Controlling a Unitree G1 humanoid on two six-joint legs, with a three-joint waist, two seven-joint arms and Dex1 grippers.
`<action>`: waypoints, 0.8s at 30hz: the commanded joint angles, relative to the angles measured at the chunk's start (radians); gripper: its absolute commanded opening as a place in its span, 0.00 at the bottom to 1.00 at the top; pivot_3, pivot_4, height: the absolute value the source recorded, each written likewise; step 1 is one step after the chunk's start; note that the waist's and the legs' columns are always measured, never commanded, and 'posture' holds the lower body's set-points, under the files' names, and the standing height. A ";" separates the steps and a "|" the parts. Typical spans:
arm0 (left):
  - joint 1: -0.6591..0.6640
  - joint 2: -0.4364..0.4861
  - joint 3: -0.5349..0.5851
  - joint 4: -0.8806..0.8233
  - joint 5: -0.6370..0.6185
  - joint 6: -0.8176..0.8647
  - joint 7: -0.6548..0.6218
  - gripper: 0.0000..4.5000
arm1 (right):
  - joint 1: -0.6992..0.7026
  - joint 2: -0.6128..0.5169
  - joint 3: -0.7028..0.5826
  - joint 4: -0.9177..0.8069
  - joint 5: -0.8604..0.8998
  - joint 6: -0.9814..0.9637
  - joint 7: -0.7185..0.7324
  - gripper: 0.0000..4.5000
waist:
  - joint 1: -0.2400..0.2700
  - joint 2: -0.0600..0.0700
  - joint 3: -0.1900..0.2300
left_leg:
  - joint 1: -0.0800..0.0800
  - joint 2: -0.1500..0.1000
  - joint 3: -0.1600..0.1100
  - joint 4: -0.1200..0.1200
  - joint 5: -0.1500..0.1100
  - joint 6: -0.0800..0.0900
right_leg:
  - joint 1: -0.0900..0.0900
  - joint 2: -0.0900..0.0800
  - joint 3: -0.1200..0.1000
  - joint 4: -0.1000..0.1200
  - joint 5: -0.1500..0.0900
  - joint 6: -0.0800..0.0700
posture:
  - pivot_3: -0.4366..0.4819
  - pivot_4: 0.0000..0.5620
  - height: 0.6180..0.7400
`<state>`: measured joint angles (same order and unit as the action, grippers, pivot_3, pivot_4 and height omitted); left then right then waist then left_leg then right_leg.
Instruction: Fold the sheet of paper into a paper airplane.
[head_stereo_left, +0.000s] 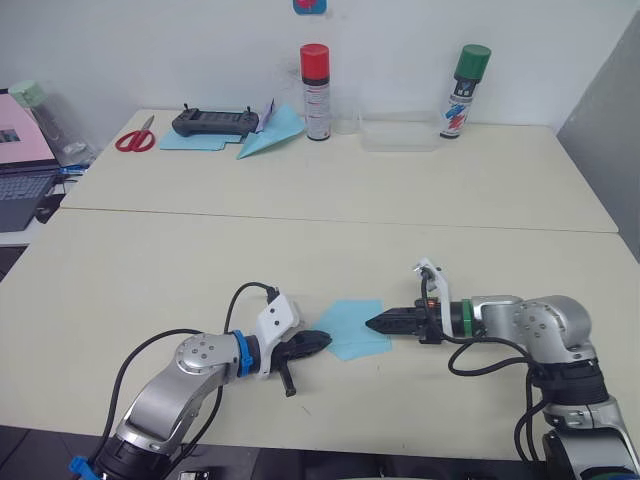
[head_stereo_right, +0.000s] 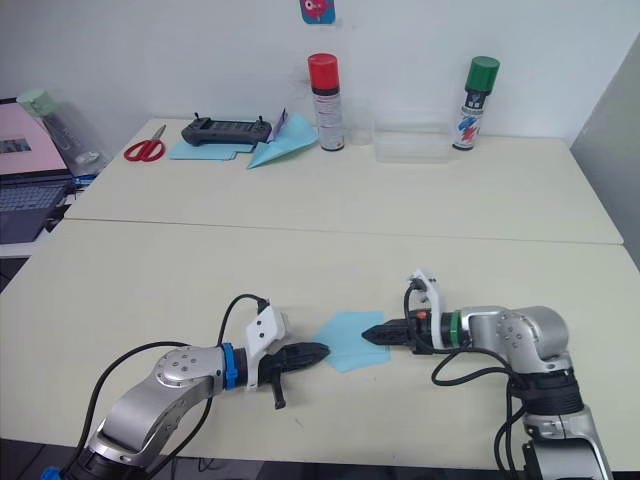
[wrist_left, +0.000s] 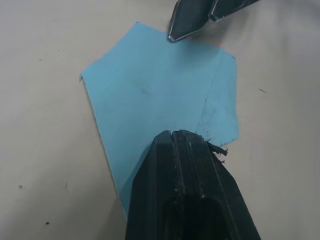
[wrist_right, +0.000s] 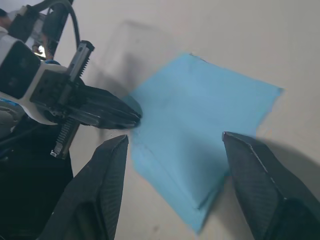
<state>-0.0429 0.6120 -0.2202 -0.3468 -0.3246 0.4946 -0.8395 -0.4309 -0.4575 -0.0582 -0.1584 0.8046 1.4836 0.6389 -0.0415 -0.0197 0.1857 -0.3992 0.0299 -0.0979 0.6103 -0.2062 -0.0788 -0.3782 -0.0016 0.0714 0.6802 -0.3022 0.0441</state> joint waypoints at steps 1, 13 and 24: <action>0.014 -0.006 -0.025 0.020 0.018 0.008 0.002 0.01 | -0.026 0.019 -0.073 -0.059 0.056 0.128 -0.056 0.70 | 0.000 0.000 0.000 | 0.000 0.000 0.000 0.000 0.000 0.000 | 0.000 0.000 0.000 0.000 0.000 0.000 | 0.48 0.27 1.00; 0.039 -0.019 -0.031 -0.003 0.023 0.008 0.011 0.01 | -0.056 0.165 -0.121 0.005 0.026 0.131 -0.216 0.70 | -0.002 0.000 0.000 | 0.000 0.000 0.000 0.000 0.000 0.000 | 0.000 0.000 0.000 0.000 0.000 0.000 | 0.48 0.27 1.00; 0.052 0.000 -0.020 -0.005 0.020 0.001 0.004 0.01 | -0.073 0.028 -0.065 -0.001 0.001 0.062 -0.148 0.70 | -0.001 0.001 0.000 | 0.000 0.000 0.001 -0.001 0.000 0.000 | -0.001 0.000 0.000 0.000 0.000 0.000 | 0.48 0.27 1.00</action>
<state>-0.0119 0.5965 -0.2239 -0.3591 -0.3147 0.4772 -0.8236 -0.5018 -0.4052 -0.1432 -0.1240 0.8101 1.5696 0.4694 -0.0429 -0.0191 0.1854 -0.3994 0.0299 -0.0970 0.6095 -0.2062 -0.0787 -0.3790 -0.0018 0.0719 0.6796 -0.3024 0.0439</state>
